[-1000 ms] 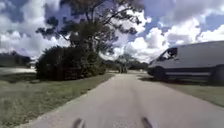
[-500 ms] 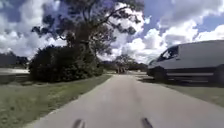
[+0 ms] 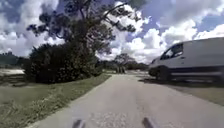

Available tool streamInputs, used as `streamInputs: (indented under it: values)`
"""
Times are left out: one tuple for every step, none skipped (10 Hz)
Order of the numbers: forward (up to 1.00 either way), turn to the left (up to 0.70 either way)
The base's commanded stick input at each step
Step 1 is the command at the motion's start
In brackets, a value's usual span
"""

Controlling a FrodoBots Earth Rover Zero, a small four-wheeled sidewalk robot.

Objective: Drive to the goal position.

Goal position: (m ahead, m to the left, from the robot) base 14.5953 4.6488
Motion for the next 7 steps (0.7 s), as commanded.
streamInputs:
  values:
    - [0.7, 0.0]
    - [0.7, 0.0]
    - [0.7, 0.0]
    - [0.7, 0.0]
    - [0.7, 0.0]
    - [0.7, 0.0]
    - [0.7, 0.0]
